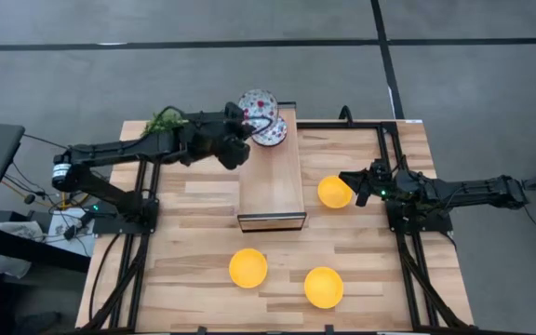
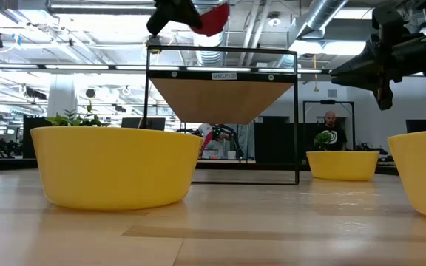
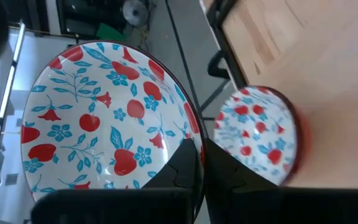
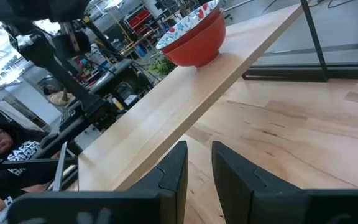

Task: Pick & Place Mini bowls
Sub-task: Stack the white patterned bowl on the other white patterned bowls on the shelf

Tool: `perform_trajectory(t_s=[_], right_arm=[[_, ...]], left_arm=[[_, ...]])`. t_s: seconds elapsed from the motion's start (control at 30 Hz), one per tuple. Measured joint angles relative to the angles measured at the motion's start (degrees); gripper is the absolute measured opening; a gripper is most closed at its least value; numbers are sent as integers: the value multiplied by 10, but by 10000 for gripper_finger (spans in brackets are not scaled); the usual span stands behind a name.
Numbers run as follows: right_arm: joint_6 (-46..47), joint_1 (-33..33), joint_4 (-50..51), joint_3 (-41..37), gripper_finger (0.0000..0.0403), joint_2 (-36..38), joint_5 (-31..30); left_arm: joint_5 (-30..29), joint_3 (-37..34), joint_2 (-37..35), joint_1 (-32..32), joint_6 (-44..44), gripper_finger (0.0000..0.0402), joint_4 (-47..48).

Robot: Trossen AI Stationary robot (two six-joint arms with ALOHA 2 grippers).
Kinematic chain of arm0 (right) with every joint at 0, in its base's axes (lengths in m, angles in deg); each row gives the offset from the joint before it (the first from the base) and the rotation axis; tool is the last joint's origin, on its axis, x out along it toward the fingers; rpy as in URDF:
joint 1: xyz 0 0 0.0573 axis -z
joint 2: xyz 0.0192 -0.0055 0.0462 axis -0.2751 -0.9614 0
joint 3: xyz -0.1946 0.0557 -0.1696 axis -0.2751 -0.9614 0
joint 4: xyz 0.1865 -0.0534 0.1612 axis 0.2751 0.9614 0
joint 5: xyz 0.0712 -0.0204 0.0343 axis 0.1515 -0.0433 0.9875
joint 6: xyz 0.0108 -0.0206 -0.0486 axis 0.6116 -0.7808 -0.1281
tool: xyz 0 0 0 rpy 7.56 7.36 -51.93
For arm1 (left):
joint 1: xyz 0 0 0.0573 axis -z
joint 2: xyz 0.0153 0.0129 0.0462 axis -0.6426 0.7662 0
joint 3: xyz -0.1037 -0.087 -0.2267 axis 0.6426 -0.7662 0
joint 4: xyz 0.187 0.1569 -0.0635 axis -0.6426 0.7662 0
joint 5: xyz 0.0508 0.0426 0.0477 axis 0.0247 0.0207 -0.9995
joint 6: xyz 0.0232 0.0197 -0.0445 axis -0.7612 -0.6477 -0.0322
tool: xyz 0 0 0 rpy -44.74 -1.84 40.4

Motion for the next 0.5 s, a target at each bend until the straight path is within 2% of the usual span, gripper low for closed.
perform_trajectory(t_s=[0.27, 0.5], right_arm=[[5, 0, 0, 0, 63, 0, 0], [6, 0, 0, 0, 63, 0, 0]], left_arm=[[85, 23, 1, -49, 25, 8, 16], [110, 74, 71, -74, 22, 7, 84]])
